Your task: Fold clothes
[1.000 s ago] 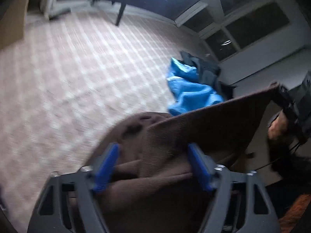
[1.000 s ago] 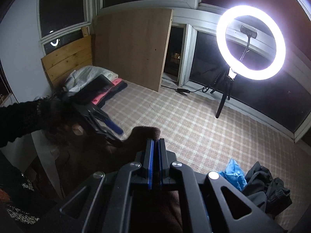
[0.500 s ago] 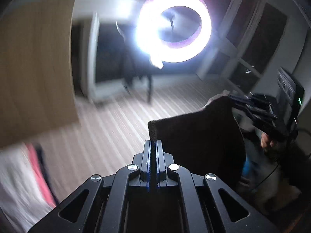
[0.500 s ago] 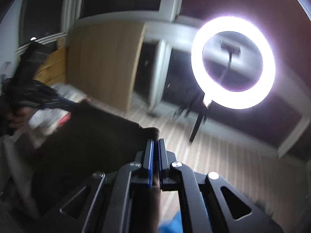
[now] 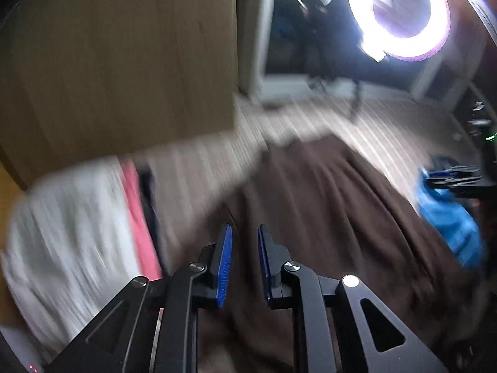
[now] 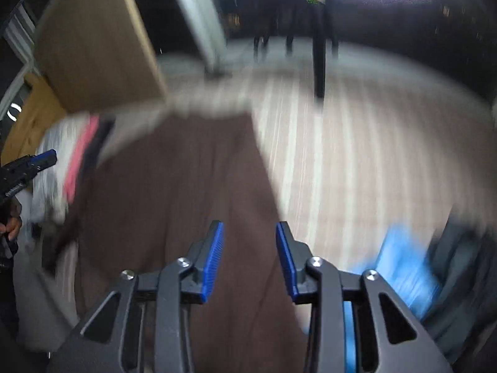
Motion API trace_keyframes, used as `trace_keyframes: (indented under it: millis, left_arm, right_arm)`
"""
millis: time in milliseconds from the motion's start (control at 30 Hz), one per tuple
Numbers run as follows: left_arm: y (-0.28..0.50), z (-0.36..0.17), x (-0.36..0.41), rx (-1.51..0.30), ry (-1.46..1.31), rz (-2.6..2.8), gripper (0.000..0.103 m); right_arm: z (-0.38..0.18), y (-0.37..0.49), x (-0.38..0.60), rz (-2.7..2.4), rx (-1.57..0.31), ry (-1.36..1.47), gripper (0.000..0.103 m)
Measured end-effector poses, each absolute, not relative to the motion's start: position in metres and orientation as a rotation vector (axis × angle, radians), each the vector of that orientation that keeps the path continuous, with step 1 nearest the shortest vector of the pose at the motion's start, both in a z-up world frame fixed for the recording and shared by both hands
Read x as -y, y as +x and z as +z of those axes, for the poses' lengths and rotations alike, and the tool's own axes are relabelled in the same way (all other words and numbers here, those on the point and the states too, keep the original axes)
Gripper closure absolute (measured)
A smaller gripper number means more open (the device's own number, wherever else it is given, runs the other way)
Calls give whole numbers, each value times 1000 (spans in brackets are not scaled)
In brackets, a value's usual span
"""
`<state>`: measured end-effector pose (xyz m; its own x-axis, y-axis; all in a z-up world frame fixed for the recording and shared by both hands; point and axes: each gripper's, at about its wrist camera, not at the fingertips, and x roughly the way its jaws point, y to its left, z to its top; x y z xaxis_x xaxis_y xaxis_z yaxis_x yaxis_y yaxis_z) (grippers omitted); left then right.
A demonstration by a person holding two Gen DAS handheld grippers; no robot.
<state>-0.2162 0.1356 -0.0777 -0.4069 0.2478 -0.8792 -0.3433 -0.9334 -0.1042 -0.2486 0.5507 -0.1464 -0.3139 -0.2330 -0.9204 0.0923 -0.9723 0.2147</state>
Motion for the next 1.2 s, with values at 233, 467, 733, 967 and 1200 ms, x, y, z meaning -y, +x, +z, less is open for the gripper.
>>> trace_keyframes:
  millis: [233, 467, 733, 967, 1200]
  left_arm:
    - [-177, -111, -137, -34, -1535, 2233, 87]
    - [-194, -119, -120, -35, -1542, 2297, 88]
    - [-260, -131, -125, -144, -1552, 2333, 83]
    - [-306, -156, -126, -183, -1643, 2308, 61]
    - [-334, -191, -136, -322, -1732, 2288, 50]
  right_arm:
    - [-204, -227, -510, -2227, -44, 1876, 79]
    - [-153, -242, -556, -2447, -271, 1818, 99]
    - [-123, -271, -569, -2551, -138, 1776, 52]
    - [-151, -310, -554, -2506, -246, 1722, 46]
    - [-183, -337, -567, -2386, -129, 1773, 46]
